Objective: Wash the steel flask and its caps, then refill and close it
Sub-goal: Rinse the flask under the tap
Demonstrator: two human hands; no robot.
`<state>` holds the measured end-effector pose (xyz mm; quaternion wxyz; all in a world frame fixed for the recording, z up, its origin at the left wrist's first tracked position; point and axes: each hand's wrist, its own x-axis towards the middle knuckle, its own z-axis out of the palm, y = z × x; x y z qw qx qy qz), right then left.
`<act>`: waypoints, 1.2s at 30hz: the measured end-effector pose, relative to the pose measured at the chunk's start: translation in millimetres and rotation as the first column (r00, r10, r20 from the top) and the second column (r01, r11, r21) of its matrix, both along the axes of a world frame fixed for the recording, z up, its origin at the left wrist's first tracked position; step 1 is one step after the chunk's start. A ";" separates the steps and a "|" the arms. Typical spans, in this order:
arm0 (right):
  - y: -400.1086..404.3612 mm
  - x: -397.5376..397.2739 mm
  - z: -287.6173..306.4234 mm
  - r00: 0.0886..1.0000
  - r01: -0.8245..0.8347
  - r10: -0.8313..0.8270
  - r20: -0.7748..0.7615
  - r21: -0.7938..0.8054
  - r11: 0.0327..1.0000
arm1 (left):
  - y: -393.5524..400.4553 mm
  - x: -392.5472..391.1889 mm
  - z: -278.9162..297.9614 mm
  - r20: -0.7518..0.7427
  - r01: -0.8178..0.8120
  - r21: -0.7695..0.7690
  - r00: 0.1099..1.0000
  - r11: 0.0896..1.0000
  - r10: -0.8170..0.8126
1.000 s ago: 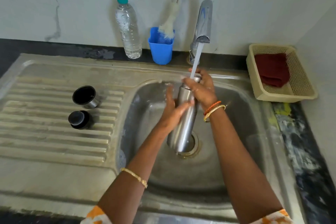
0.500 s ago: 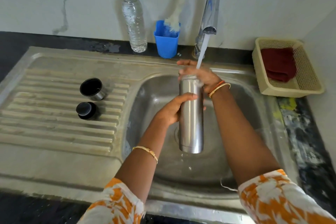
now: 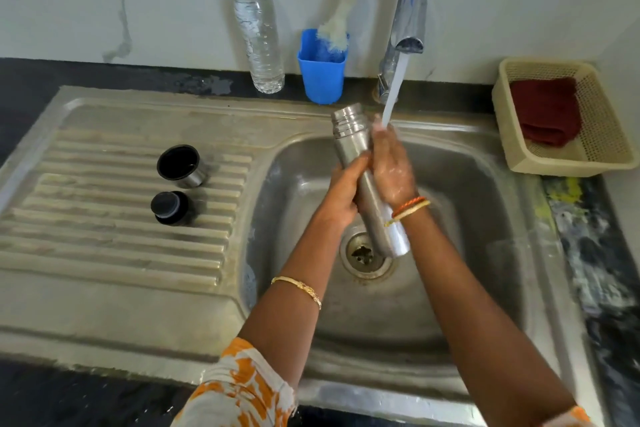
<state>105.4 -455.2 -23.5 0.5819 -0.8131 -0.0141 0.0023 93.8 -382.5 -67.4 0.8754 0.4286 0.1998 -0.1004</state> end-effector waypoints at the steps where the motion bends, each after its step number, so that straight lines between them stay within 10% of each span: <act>1: -1.3 -12.8 -6.6 0.993 -0.029 0.045 0.111 -0.144 0.989 | -0.1 0.4 -2.1 0.047 -0.010 -0.057 0.999 0.998 0.013; 5: -30.8 -53.5 -57.1 0.938 0.054 0.201 0.282 -0.693 0.719 | 10.0 4.9 -0.2 -0.011 -0.133 -0.177 0.991 0.975 0.134; 10: -37.7 -44.2 -48.8 0.965 -0.074 0.229 0.129 -0.702 0.708 | 18.0 2.8 6.0 0.034 -0.031 -0.137 0.999 0.990 0.036; 16: -33.2 23.8 -5.9 0.768 -0.640 0.613 -0.185 -0.257 0.724 | 27.1 4.8 5.9 0.122 0.121 -0.247 0.988 0.961 -0.093; 20: -45.8 29.4 -9.6 0.748 -0.577 0.580 -0.324 0.116 0.809 | 29.2 6.9 11.4 0.187 0.195 -0.242 0.971 0.951 -0.152; 23: -36.2 13.6 -4.6 0.844 -0.536 0.501 -0.189 -0.291 0.793 | 20.9 13.6 13.9 -0.043 -0.032 -0.150 0.999 0.988 0.026; 26: -22.3 -11.2 -10.5 0.886 -0.274 0.464 0.012 -0.793 0.544 | 15.9 20.1 13.3 -0.211 -0.147 0.059 0.965 0.987 0.156; 36: -42.2 17.8 -9.7 0.701 -0.611 0.643 -0.309 0.205 0.764 | 35.1 22.3 23.7 0.030 -0.135 -0.128 0.990 0.982 0.140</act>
